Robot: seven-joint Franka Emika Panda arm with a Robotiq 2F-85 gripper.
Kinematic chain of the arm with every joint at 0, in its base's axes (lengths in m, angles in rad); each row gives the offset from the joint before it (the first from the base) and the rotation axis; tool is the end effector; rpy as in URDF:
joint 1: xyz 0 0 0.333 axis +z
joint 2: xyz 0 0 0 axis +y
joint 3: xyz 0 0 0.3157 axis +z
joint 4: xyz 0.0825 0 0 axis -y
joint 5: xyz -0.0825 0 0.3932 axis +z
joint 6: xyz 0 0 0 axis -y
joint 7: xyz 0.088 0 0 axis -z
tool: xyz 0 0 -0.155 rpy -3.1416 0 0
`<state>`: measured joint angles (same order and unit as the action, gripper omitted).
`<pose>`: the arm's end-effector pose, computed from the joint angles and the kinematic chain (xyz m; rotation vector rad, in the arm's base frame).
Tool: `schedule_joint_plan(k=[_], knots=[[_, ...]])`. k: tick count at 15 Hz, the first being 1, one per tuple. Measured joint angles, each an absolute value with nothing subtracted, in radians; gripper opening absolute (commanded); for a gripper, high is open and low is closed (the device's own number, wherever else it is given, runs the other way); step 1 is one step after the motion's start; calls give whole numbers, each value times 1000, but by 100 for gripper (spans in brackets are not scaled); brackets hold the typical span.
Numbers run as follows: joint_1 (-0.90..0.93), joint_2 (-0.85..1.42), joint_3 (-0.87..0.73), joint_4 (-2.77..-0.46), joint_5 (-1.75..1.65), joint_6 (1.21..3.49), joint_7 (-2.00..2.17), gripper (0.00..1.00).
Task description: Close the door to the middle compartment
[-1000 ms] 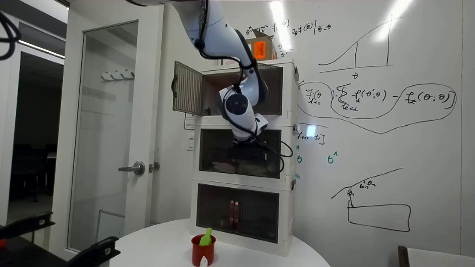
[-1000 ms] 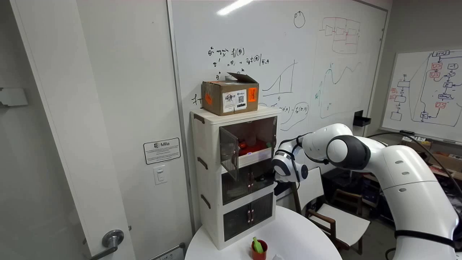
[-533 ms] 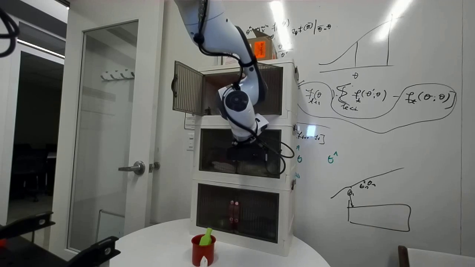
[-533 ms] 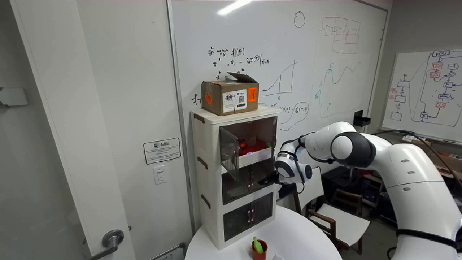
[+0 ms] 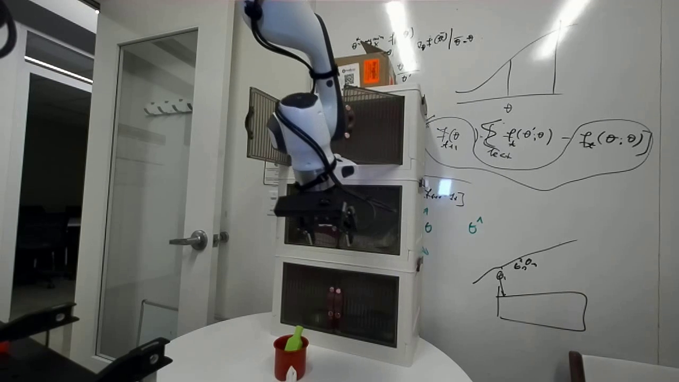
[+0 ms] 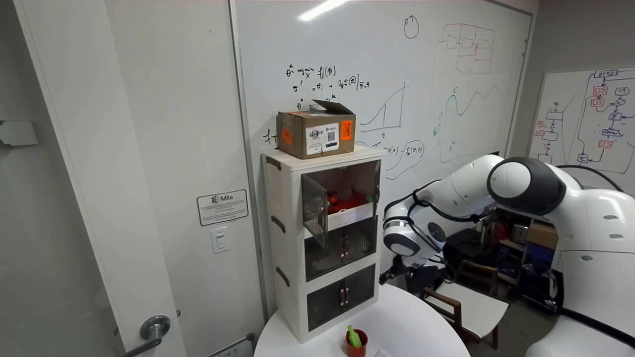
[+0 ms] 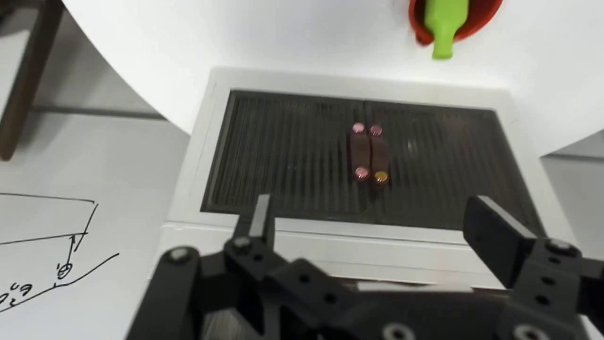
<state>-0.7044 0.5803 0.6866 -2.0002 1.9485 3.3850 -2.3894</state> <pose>0.5617 -0.1165 0.1608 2.9814 0.2329 0.8754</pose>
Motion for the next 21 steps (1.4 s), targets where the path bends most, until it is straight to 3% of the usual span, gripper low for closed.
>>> schedule_joint_plan(k=[4,8,10,14,21], knots=[[-828,505,950,-2103,2168,3742,-2446,100],[-903,434,1096,-2018,2448,4021,-2561,100],[-938,415,1135,-1945,2520,4093,-2596,100],[-1118,473,1364,-1826,2514,4190,-2583,100],[-1332,549,1689,-1797,2513,4218,-2611,100]])
